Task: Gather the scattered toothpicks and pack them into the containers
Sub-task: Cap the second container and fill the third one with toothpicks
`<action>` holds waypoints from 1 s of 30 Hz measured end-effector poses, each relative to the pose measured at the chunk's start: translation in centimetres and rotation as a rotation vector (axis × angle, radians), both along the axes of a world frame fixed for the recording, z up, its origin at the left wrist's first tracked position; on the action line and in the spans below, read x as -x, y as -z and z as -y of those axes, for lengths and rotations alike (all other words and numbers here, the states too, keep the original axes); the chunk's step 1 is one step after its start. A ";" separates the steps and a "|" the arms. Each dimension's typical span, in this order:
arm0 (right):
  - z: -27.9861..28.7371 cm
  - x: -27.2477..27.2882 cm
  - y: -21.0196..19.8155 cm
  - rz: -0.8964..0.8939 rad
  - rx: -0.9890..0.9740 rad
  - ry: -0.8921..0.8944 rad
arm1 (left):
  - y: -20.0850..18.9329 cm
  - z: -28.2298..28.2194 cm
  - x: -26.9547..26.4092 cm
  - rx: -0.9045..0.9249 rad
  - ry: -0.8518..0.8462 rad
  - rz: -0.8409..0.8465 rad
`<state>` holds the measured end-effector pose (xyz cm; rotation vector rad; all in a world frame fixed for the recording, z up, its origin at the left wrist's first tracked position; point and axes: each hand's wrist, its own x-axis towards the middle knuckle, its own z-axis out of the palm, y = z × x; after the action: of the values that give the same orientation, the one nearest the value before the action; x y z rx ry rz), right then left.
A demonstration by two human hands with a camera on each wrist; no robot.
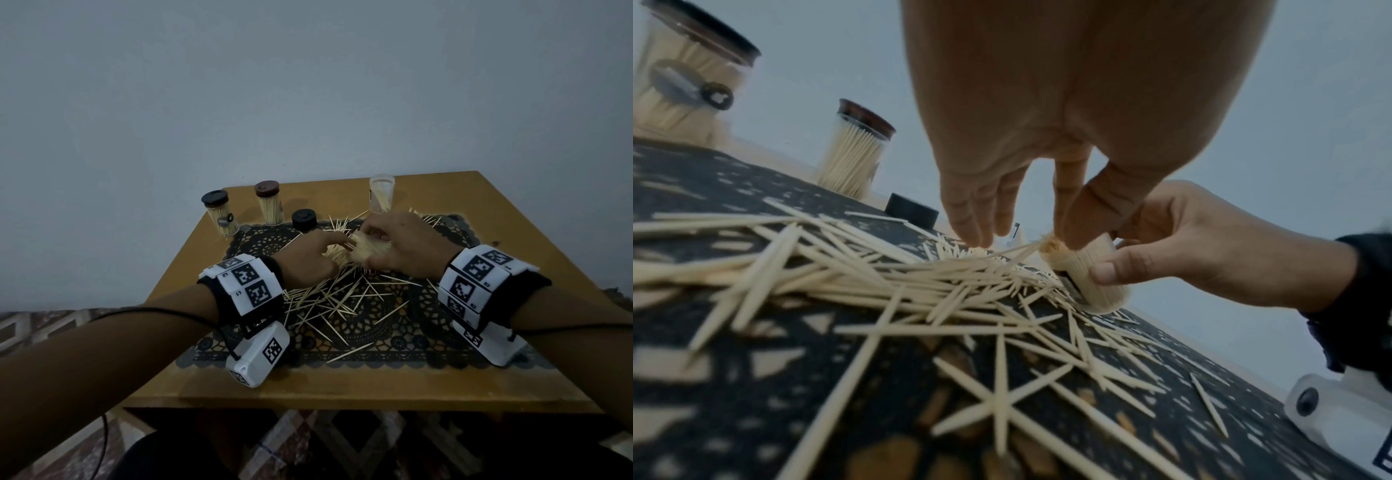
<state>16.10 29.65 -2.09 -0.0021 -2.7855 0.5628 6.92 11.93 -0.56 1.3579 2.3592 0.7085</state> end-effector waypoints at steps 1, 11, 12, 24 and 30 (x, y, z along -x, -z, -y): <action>0.0 0.0 0.0 0.000 0.002 -0.001 | 0.0 0.1 0.0 -0.032 -0.006 0.025; 0.0 -0.2 -0.1 -0.011 0.024 -0.025 | -0.4 -0.3 0.6 -0.022 -0.024 0.067; 0.0 -0.2 -0.1 -0.008 0.027 -0.027 | -0.3 -0.4 0.7 -0.018 -0.026 0.079; -0.1 0.1 0.1 -0.013 0.044 0.032 | -0.6 0.2 -0.1 -0.043 -0.087 0.080; 0.1 -0.3 -0.1 -0.044 0.089 -0.015 | 0.3 -0.4 -1.3 0.128 0.005 0.087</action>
<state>16.38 29.59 -1.95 0.0126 -2.7175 0.6823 8.25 12.34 -0.84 1.2527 2.2904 0.5923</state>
